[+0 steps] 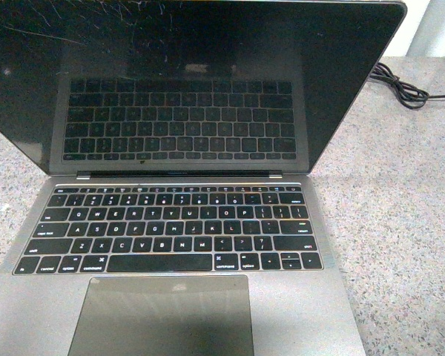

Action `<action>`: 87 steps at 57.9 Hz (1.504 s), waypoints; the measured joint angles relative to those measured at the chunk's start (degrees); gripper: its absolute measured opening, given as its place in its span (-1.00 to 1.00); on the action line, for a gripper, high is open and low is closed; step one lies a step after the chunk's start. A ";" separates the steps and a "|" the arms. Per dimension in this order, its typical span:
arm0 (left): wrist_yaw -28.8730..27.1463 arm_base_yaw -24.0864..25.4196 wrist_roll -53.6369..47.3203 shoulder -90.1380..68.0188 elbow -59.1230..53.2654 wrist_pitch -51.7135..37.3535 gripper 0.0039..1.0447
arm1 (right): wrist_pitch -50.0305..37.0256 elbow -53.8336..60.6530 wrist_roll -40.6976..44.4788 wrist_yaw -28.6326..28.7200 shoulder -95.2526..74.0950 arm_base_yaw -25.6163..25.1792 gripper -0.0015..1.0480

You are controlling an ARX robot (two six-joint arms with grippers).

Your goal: Close laptop

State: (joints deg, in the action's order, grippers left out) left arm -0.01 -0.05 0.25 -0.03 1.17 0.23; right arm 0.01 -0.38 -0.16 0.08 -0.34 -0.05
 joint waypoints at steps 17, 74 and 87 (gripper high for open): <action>0.00 0.00 -0.04 0.00 0.00 0.00 0.61 | 0.00 0.00 -0.02 0.00 0.00 0.00 0.56; -21.16 -11.80 18.82 -9.62 6.29 1.25 -0.93 | -24.59 -3.63 7.63 -48.37 -20.61 21.03 -0.98; -11.28 -7.26 17.99 -27.89 17.70 -8.98 -0.93 | -25.49 -15.76 10.03 -21.57 -35.87 7.58 -0.98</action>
State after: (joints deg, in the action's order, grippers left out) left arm -11.29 -7.31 18.24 -27.92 18.87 -8.75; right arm -25.47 -16.14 9.87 -21.50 -36.21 7.53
